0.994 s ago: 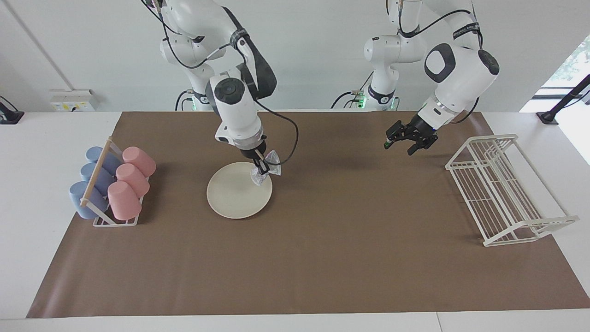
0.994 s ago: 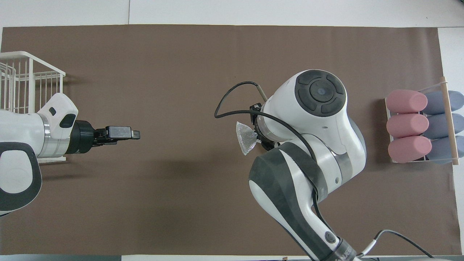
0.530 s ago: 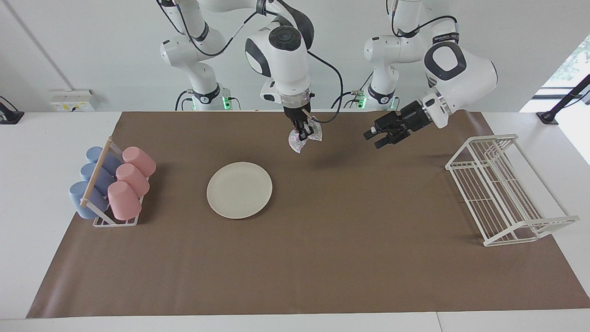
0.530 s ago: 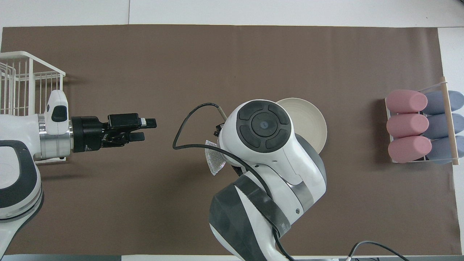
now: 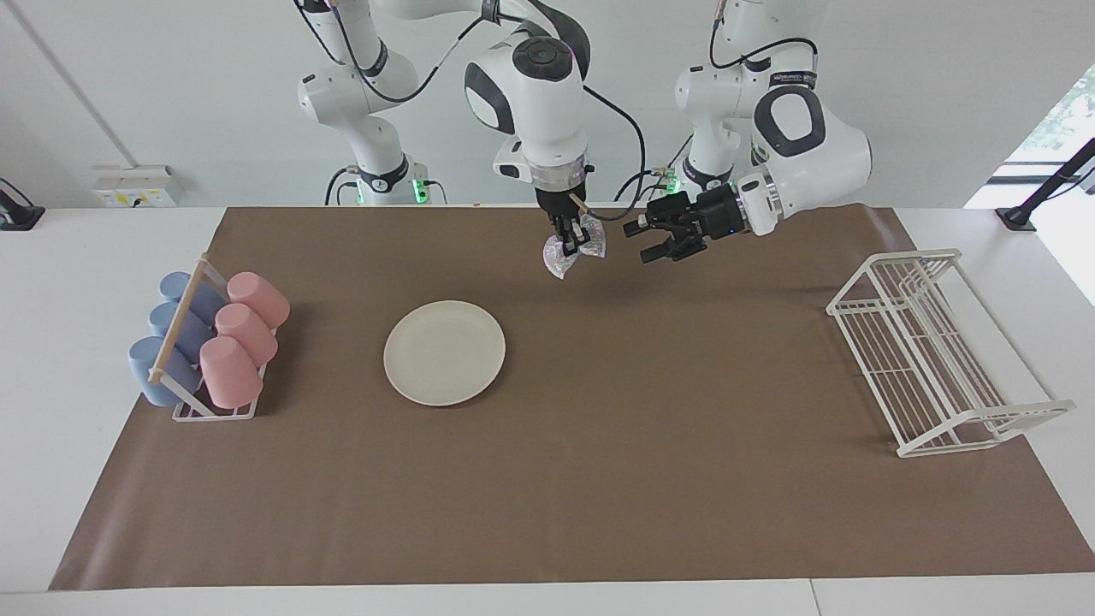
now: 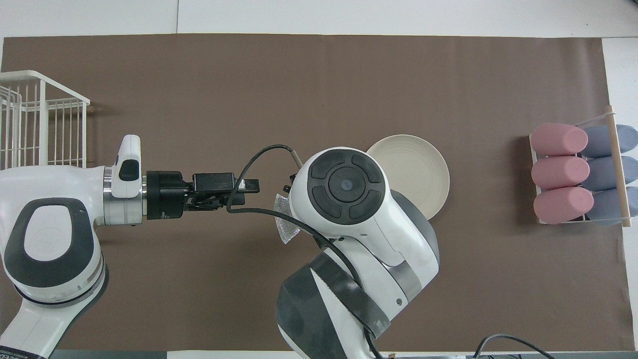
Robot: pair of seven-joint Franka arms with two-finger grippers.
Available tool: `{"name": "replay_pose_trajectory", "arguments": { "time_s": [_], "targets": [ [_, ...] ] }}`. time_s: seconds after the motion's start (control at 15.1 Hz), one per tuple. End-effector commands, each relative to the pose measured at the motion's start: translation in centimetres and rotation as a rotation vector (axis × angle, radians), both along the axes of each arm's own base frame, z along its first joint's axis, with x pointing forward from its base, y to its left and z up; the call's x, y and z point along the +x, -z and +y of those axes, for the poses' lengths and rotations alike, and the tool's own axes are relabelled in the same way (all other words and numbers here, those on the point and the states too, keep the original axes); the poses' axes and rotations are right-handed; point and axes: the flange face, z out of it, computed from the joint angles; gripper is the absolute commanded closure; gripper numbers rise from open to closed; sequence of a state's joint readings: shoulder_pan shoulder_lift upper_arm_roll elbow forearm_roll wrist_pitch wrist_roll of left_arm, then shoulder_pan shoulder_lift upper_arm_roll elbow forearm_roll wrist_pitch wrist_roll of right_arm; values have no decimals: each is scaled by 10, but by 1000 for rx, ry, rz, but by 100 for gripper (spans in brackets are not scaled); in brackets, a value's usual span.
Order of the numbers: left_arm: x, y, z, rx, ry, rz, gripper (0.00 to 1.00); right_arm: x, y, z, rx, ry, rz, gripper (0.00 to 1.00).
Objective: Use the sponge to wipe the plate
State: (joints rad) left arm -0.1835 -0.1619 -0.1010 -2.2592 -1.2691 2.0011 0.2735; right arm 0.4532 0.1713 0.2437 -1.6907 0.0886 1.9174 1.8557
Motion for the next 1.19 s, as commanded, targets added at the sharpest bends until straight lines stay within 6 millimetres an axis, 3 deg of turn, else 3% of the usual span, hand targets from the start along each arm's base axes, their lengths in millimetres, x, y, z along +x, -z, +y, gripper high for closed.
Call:
{"name": "replay_pose_trajectory", "arguments": {
  "time_s": [0.0,0.33,0.46,0.6,0.66,0.8,1.13],
  "targets": [
    [-3,15,-6,-29,20,0,0,12,-1,-5,-10,20,-8,100],
    [-15,16,-38,-90,32,30,0,13,-4,-4,-5,16,-16,100],
    [-15,21,-40,-86,33,36,4,14,-3,-4,-7,17,-17,100],
    [-17,21,-43,-84,39,34,17,15,-2,-6,-8,20,-14,100],
    [-18,21,-46,-82,43,33,32,15,-3,-6,-6,20,-17,100],
    [-20,22,-47,-83,48,36,100,16,-1,-6,-5,23,-16,100],
    [-23,24,-46,-79,43,46,100,16,-1,-6,-5,23,-16,100]
  ]
}}
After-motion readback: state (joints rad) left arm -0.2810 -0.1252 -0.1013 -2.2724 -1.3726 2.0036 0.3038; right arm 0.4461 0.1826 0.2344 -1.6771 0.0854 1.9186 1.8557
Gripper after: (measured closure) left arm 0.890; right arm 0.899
